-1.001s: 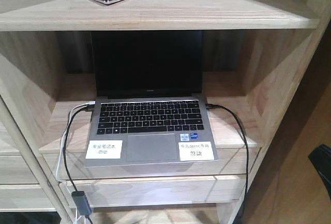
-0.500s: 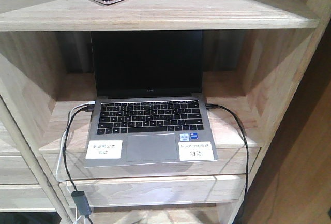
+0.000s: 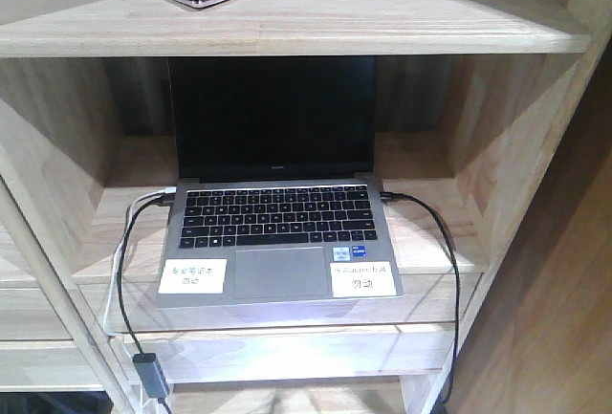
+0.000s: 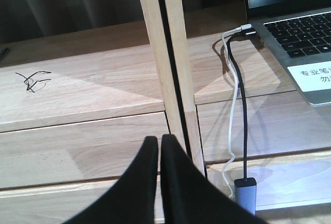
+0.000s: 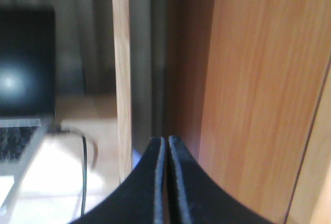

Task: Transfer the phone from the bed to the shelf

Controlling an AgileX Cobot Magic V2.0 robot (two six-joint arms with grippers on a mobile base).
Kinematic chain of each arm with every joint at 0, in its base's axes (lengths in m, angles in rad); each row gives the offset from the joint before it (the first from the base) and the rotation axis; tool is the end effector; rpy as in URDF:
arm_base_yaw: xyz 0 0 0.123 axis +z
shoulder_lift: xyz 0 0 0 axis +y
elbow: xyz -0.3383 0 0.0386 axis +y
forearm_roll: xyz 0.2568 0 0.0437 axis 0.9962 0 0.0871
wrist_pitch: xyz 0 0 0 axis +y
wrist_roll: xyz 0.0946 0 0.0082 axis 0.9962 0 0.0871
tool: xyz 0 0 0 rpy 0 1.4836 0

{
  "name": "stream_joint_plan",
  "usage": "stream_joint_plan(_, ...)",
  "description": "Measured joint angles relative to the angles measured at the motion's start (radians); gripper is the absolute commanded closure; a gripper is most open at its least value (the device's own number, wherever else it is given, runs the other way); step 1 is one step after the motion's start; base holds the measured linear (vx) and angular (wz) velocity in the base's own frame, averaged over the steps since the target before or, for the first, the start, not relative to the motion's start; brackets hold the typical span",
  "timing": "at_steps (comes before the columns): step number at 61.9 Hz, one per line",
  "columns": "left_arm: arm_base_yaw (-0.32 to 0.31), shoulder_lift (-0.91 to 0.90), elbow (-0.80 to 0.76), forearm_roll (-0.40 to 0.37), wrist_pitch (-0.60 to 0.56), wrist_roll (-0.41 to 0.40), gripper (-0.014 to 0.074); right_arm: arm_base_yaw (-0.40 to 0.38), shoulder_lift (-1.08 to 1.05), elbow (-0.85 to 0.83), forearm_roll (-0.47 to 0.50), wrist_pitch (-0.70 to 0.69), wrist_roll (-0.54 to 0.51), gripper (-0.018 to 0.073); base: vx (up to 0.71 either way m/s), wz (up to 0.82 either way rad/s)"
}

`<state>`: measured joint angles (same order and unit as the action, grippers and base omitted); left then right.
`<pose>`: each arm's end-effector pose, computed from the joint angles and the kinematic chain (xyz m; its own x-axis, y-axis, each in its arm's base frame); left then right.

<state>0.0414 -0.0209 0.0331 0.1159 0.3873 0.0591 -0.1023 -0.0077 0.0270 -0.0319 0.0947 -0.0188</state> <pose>0.0084 0.0045 0.1661 -0.3143 0.1527 -0.9370 -0.0313 0.9848 0.1710 0.0138 -0.0017 0.1951 -0.0319 -0.0475 -0.9984 0.1036 0.9933 -0.0506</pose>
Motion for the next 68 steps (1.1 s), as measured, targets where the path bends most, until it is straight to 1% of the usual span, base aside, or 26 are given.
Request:
stream_joint_plan(30, 0.000, 0.000, 0.000, 0.000, 0.000, 0.000, 0.0595, 0.000, -0.002, 0.000, -0.001, 0.019, -0.007, 0.0564, 0.00, 0.00)
stream_joint_plan(46, 0.000, 0.000, 0.000, 0.000, 0.000, 0.000, 0.0595, 0.060, -0.002, 0.000, -0.003, 0.019, -0.010, 0.0564, 0.00, 0.00)
stream_joint_plan(68, 0.000, 0.000, 0.000, 0.000, 0.000, 0.000, 0.0595, 0.061, -0.002, 0.000, -0.003, 0.019, -0.010, 0.0564, 0.00, 0.00)
